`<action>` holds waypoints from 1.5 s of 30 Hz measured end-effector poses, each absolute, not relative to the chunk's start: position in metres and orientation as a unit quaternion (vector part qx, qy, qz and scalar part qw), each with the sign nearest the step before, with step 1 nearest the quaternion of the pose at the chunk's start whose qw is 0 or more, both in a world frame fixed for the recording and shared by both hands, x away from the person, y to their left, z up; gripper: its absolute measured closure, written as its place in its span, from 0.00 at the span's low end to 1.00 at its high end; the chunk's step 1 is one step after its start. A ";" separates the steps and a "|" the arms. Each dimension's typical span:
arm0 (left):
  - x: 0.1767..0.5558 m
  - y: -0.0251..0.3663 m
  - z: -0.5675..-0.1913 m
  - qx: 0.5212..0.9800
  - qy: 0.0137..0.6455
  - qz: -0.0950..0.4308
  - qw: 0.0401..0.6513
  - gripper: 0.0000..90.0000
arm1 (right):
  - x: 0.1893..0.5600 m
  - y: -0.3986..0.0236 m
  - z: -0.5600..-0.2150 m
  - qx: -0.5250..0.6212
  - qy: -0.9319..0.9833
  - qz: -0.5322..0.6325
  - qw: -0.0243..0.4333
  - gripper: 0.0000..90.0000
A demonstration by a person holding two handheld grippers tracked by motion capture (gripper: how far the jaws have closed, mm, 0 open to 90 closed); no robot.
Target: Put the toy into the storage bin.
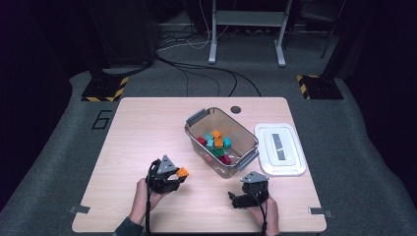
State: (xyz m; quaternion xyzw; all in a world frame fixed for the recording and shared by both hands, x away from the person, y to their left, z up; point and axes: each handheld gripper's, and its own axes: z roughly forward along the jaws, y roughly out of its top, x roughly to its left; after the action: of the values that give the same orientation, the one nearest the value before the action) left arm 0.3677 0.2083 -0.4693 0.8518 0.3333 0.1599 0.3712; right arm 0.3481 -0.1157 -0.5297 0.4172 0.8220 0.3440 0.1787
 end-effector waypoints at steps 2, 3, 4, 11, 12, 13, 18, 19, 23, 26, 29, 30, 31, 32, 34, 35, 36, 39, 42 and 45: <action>0.370 0.209 -0.467 0.852 0.332 0.161 0.372 0.65 | 0.348 -0.116 -0.530 0.417 0.822 0.344 0.179 0.02; 0.371 0.208 -0.465 0.851 0.334 0.159 0.374 0.65 | 0.348 -0.116 -0.530 0.417 0.822 0.344 0.179 0.02; 0.372 0.208 -0.464 0.850 0.333 0.161 0.374 0.65 | 0.348 -0.116 -0.530 0.417 0.822 0.344 0.179 0.02; 0.380 0.208 -0.450 0.850 0.327 0.174 0.374 0.65 | 0.348 -0.116 -0.530 0.417 0.822 0.344 0.179 0.02; 0.380 0.208 -0.448 0.848 0.329 0.178 0.376 0.65 | 0.348 -0.116 -0.530 0.417 0.822 0.344 0.179 0.02; 0.382 0.208 -0.446 0.849 0.326 0.178 0.376 0.65 | 0.348 -0.116 -0.530 0.417 0.822 0.344 0.179 0.02; 0.389 0.209 -0.437 0.847 0.323 0.179 0.383 0.65 | 0.348 -0.116 -0.530 0.418 0.822 0.344 0.179 0.02; 0.390 0.208 -0.436 0.844 0.326 0.173 0.388 0.65 | 0.348 -0.116 -0.530 0.417 0.822 0.344 0.179 0.02; 0.395 0.207 -0.429 0.847 0.318 0.180 0.386 0.65 | 0.348 -0.116 -0.530 0.417 0.822 0.344 0.178 0.02; 0.398 0.205 -0.424 0.848 0.314 0.183 0.386 0.65 | 0.348 -0.115 -0.530 0.416 0.824 0.343 0.176 0.01; 0.401 0.204 -0.417 0.847 0.311 0.187 0.388 0.65 | 0.348 -0.114 -0.530 0.420 0.822 0.343 0.175 0.00; 0.402 0.203 -0.414 0.848 0.309 0.190 0.388 0.65 | 0.348 -0.115 -0.530 0.415 0.825 0.341 0.176 0.00; 0.403 0.203 -0.412 0.847 0.308 0.191 0.387 0.65 | 0.348 -0.115 -0.530 0.415 0.825 0.341 0.176 0.00; 0.404 0.202 -0.410 0.847 0.308 0.192 0.389 0.65 | 0.348 -0.115 -0.530 0.416 0.825 0.341 0.176 0.00; 0.405 0.202 -0.406 0.847 0.307 0.196 0.388 0.65 | 0.348 -0.115 -0.530 0.416 0.825 0.341 0.176 0.00; 0.406 0.201 -0.403 0.845 0.307 0.198 0.390 0.65 | 0.347 -0.115 -0.530 0.416 0.825 0.341 0.176 0.00; 0.406 0.201 -0.401 0.847 0.303 0.200 0.389 0.65 | 0.347 -0.115 -0.530 0.415 0.825 0.340 0.175 0.00; 0.407 0.199 -0.395 0.846 0.299 0.204 0.392 0.65 | 0.347 -0.115 -0.530 0.416 0.825 0.340 0.175 0.00; 0.409 0.197 -0.389 0.847 0.294 0.209 0.390 0.65 | 0.347 -0.115 -0.530 0.414 0.826 0.340 0.176 0.00; 0.411 0.195 -0.384 0.846 0.292 0.213 0.392 0.65 | 0.347 -0.115 -0.530 0.413 0.826 0.340 0.176 0.00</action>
State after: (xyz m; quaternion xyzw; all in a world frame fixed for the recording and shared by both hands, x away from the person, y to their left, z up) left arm 0.4109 0.1950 -0.3835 0.8459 0.2919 0.2135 0.3921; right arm 0.3474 -0.1151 -0.5300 0.4134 0.8260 0.3405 0.1756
